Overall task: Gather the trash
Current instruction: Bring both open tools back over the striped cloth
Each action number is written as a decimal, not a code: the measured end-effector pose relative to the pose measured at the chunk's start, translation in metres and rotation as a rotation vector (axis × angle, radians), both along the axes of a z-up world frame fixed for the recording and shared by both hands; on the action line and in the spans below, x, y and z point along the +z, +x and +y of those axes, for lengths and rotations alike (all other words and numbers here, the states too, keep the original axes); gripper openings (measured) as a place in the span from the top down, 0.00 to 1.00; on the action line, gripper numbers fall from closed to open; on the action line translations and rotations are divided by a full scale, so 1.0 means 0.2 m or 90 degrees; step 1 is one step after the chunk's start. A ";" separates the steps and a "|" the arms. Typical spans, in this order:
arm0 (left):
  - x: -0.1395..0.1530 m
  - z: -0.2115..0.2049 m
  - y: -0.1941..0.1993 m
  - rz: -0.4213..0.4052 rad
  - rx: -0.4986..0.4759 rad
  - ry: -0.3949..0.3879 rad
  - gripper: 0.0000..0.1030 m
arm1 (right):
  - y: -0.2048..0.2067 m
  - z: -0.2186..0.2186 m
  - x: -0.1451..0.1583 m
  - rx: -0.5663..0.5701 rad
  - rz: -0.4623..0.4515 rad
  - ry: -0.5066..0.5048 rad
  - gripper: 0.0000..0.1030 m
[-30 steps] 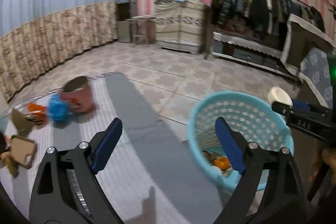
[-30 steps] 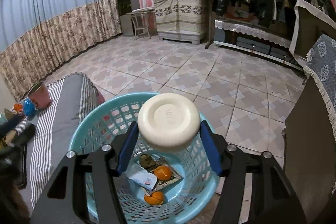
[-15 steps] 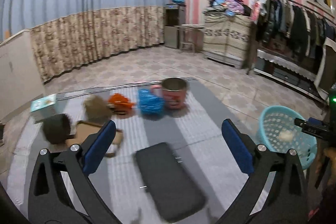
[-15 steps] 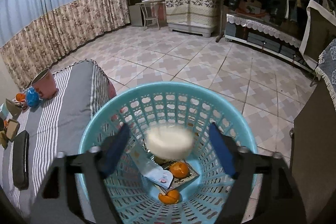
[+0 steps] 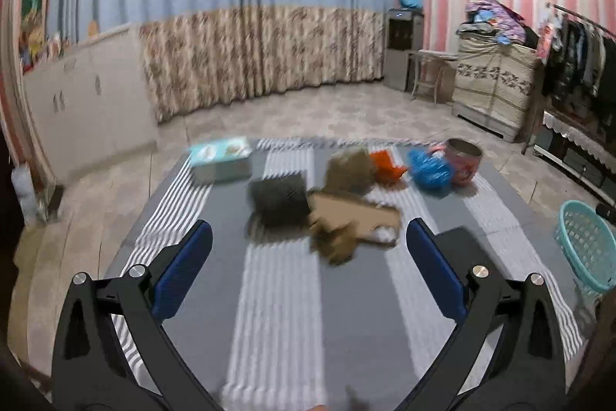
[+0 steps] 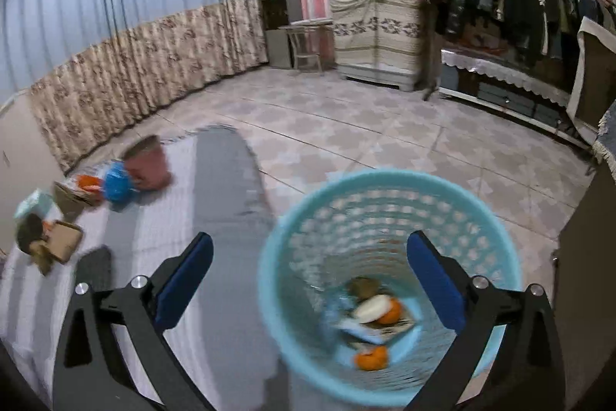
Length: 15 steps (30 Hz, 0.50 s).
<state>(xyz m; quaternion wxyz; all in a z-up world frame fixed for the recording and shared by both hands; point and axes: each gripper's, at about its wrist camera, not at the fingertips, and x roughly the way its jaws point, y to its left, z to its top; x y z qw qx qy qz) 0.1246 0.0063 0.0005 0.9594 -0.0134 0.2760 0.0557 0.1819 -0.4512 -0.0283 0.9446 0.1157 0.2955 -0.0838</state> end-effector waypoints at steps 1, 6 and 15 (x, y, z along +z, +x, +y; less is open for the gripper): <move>-0.01 0.08 -0.02 0.003 0.023 0.000 0.05 | 0.01 0.05 0.01 0.017 -0.009 0.014 0.04; -0.02 0.45 -0.06 -0.024 0.135 -0.026 0.05 | 0.05 0.32 -0.09 0.075 0.014 -0.004 0.04; -0.20 0.68 0.03 0.018 0.151 -0.019 0.05 | 0.11 0.61 -0.16 0.103 0.041 -0.077 0.04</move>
